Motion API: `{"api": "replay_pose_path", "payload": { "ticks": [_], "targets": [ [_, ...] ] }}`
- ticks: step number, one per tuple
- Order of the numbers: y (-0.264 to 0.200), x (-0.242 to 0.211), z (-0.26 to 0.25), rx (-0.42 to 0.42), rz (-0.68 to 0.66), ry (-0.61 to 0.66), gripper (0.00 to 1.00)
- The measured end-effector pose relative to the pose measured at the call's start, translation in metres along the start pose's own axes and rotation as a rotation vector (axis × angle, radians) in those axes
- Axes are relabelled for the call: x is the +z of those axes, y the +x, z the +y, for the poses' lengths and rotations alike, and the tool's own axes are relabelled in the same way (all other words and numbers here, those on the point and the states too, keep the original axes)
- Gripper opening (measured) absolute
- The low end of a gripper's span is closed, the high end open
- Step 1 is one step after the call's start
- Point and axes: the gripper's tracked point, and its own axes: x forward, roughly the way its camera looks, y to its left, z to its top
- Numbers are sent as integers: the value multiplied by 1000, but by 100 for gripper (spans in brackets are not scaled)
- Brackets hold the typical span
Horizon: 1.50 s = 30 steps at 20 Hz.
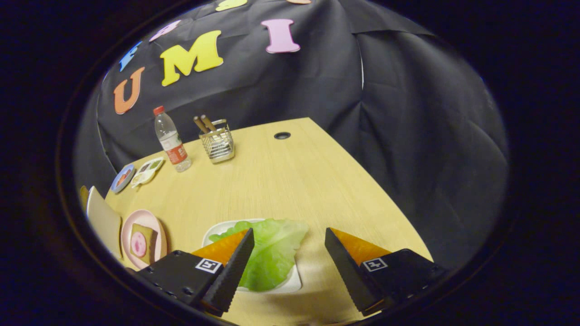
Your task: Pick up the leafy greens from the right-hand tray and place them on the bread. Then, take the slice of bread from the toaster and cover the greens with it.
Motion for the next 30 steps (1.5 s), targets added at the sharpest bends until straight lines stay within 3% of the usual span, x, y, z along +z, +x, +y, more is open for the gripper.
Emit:
{"api": "replay_pose_path", "payload": {
  "ticks": [5,10,15,21,30],
  "targets": [
    [26,-11,3,-10,84,-10,83],
    [26,-11,8,-24,92,-37,47],
    [18,-8,16,-20,86,-72,4],
    [-15,11,26,-39,-1,-125,0],
    [-104,28,78,-11,-155,-188,0]
  ]
}}
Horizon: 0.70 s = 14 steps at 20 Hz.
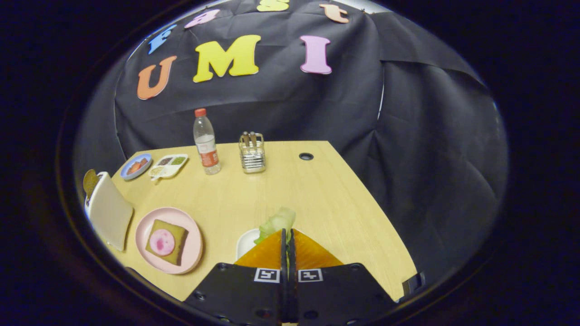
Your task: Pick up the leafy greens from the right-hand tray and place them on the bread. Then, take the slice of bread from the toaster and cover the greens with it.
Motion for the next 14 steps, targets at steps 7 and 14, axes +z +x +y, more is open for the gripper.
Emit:
{"api": "replay_pose_path", "payload": {
  "ticks": [7,14],
  "targets": [
    [-46,6,59,33,-75,-62,0],
    [-73,0,147,121,-117,-122,0]
  ]
}}
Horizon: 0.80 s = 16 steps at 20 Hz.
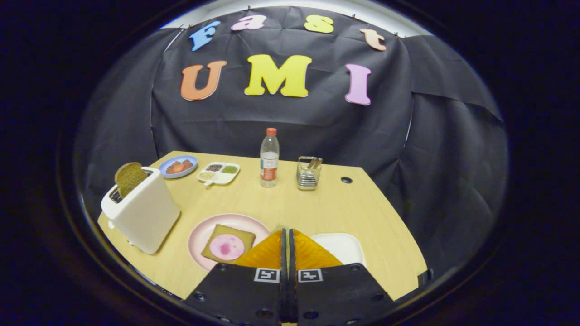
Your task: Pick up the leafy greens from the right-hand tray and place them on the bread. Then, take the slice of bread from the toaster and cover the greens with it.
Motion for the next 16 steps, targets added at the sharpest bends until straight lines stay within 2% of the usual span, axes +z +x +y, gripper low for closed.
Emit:
{"api": "replay_pose_path", "payload": {
  "ticks": [5,11,16],
  "targets": [
    [9,-5,41,45,11,-37,0],
    [18,-20,39,45,52,-16,0],
    [12,-61,29,42,92,12,0]
  ]
}}
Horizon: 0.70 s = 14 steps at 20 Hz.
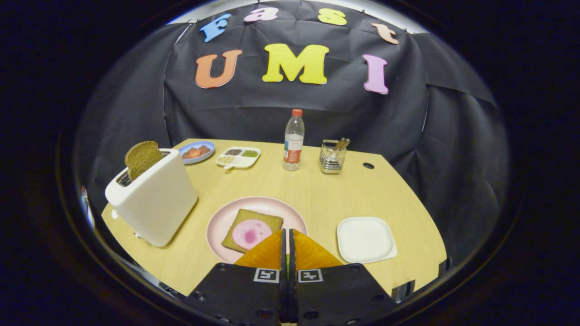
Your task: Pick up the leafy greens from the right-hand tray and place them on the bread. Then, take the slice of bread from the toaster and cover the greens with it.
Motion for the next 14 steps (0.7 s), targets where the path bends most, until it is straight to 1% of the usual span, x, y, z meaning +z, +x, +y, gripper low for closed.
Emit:
{"api": "replay_pose_path", "payload": {
  "ticks": [1,2,4,8,10,12,14],
  "targets": [
    [1,-10,-3,-2,15,14,2],
    [2,-20,-5,1,28,29,9],
    [7,-40,-9,2,62,40,42],
    [12,-72,-11,1,104,15,78],
    [18,-87,-10,7,132,1,94],
    [19,-101,-7,16,162,-11,98],
    [26,-111,-6,24,184,-18,98]
  ]
}}
